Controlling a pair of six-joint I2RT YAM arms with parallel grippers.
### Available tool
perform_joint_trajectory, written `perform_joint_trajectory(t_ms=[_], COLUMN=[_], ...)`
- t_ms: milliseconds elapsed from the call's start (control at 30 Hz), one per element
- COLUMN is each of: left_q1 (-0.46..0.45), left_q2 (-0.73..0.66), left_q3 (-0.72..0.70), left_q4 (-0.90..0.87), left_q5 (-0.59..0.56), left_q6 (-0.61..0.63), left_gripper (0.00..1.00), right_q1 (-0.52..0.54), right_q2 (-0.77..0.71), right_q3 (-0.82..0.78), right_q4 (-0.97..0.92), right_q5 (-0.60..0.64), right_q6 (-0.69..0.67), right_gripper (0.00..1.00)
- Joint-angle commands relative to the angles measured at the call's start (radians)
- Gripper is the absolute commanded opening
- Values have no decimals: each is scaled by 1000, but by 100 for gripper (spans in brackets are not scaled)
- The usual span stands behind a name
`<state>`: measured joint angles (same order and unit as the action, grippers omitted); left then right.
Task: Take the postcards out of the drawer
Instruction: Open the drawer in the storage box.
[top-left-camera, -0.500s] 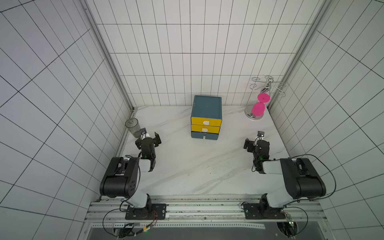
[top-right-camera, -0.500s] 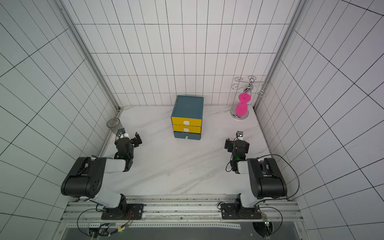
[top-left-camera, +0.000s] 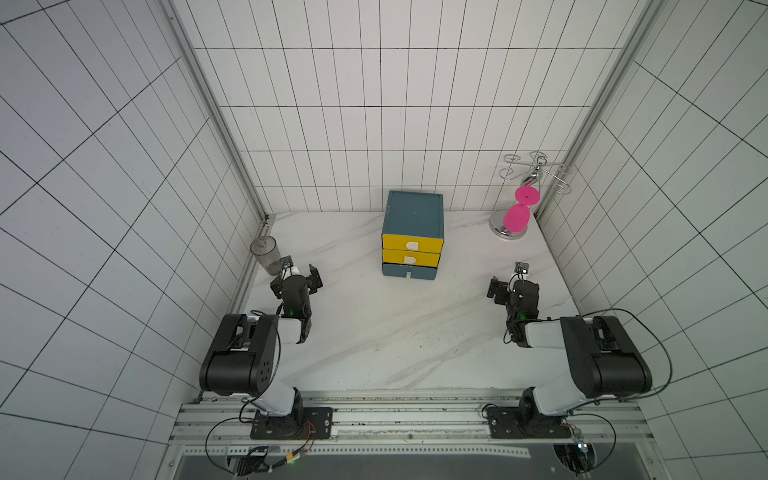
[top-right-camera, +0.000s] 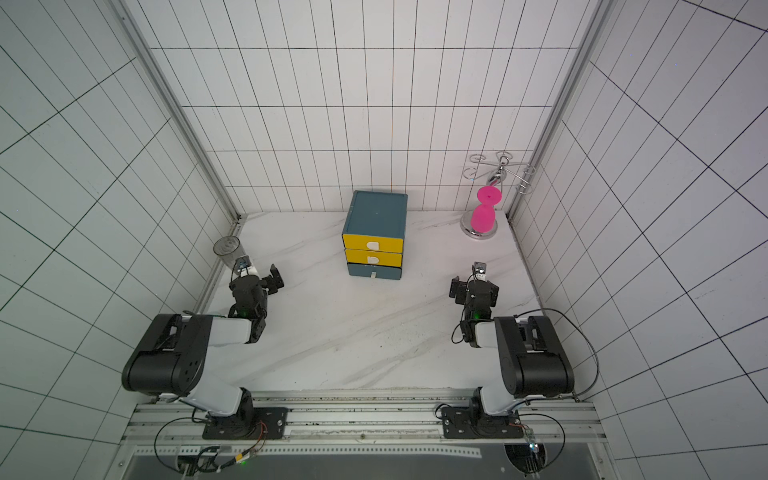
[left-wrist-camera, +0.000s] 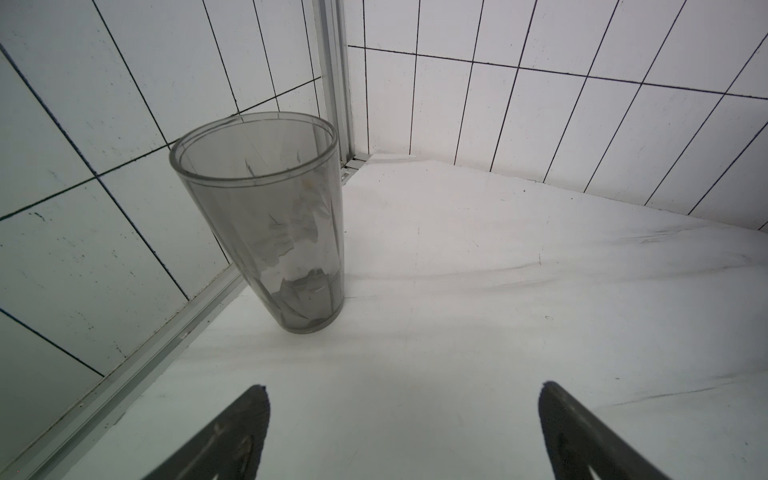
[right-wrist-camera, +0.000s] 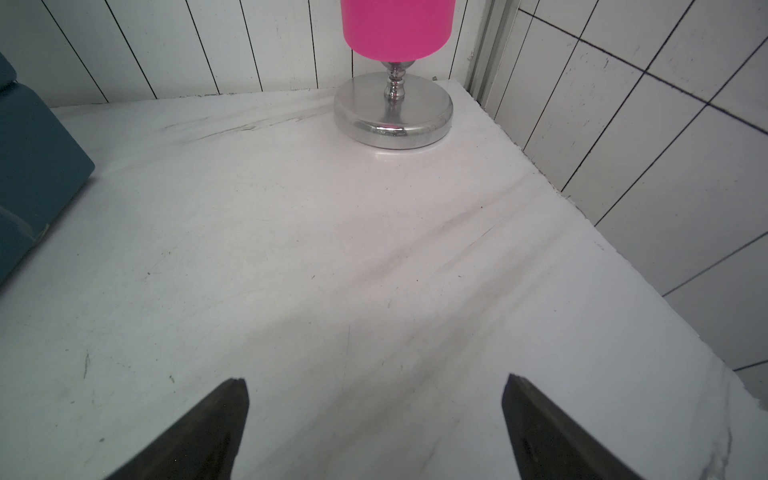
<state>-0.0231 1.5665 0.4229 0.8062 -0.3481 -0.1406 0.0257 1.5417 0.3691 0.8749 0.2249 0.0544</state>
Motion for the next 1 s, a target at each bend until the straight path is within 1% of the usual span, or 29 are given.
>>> perform_joint_trajectory(t_ms=[0,267,400,667,700,733,767,800,833,867,900,967], left_q1=[4,6,11,11,10,-1,-15,-18,-15,-13,-15,-30], left_q2=[3,4,10,0,-4,-11,-50,-114,-171,-215,-240,-287], left_q3=[13,16,24,12,11,7,21,63,128,190,219,250], left_q4=[2,-1,-10,0,13,45,-19,-161,-364,-526,-586,-615], left_q5=[-5,-1,8,8,-5,-41,-85,-89,-77,-50,-27,36], left_q6=[-1,-3,-6,-5,0,12,18,0,-41,-73,-76,-71], left_gripper=[99,99,99,99,99,98,98,98,99,99,99,99], right_q1=[-8,-13,-30,-32,-31,-29,-27,-26,-26,-27,-27,-26], right_q2=[0,3,6,-4,-7,-30,-87,-142,-202,-249,-286,-384], right_q3=[37,45,53,40,36,40,64,111,170,203,217,225], right_q4=[-9,-18,-33,-19,-5,-30,-130,-288,-455,-556,-605,-676], right_q5=[-1,-14,-48,-52,-48,-35,-26,-17,-6,-19,-44,-123], right_q6=[1,4,12,8,13,15,16,38,83,109,133,219], right_gripper=[99,99,99,99,99,99,99,99,99,99,99,99])
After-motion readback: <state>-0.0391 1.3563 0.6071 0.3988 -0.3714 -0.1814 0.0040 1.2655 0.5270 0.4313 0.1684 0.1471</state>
